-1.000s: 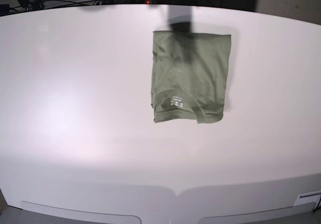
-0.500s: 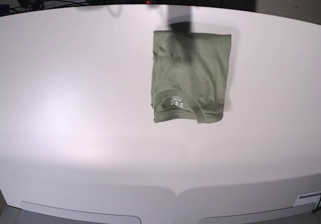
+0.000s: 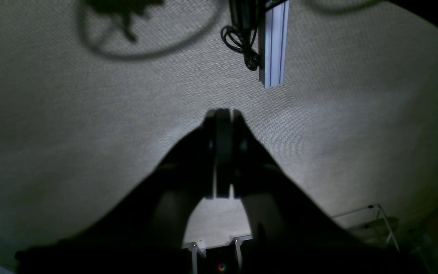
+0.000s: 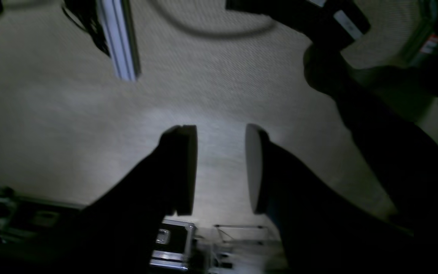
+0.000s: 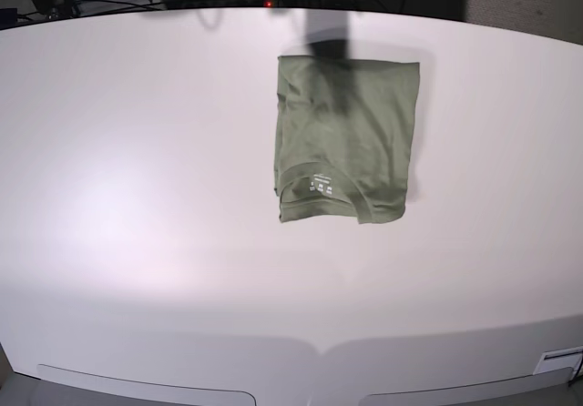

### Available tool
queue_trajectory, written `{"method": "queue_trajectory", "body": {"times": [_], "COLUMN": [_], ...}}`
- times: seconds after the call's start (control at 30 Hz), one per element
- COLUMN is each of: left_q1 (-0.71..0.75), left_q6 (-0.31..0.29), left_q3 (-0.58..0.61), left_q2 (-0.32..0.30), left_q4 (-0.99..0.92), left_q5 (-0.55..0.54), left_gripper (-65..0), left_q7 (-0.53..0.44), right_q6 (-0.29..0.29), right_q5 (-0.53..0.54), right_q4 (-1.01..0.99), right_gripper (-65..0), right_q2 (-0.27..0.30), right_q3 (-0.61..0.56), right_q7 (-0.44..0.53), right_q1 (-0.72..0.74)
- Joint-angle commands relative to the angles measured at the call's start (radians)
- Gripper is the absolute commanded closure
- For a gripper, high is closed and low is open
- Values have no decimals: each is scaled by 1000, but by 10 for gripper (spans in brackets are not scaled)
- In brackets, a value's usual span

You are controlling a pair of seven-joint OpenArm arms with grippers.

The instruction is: Fold the T-shirt properly

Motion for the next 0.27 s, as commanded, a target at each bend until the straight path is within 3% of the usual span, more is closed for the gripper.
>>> {"method": "queue_trajectory", "body": {"times": [0.0, 0.23], "left_q1": [11, 5], "left_q6": [0, -1], "left_q3": [1, 1], "left_q2": [-9, 3], "left_q4": [-1, 60], "left_q5": [7, 169], "left_gripper": [0, 0], "left_q7": [3, -10], "right_q6": [0, 0], "right_q5": [6, 6], "right_q4": [1, 46], "right_gripper": [-204, -204], "right_q2": [13, 13], "right_q3": [0, 0], "right_q7": [-2, 95], "right_q1": [1, 3]}}
